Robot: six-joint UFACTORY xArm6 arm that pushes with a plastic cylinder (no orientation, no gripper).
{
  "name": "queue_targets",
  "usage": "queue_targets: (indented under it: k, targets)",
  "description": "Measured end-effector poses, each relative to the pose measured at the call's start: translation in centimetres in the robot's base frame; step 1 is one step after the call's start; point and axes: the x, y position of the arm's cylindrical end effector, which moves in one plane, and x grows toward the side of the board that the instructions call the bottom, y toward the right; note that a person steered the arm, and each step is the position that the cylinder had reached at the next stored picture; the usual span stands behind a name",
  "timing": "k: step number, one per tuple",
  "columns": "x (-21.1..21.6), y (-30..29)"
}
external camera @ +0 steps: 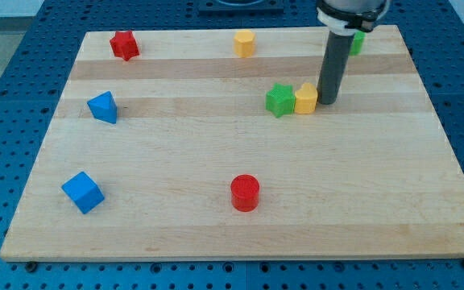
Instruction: Push the green circle slightly towards up
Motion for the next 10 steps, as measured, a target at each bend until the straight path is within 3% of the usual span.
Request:
queue_targets:
  k: [2, 7, 10]
  targets:
    - [-1.6, 2.0]
    - [-12.8, 9.2]
    - [-17.2, 12.4]
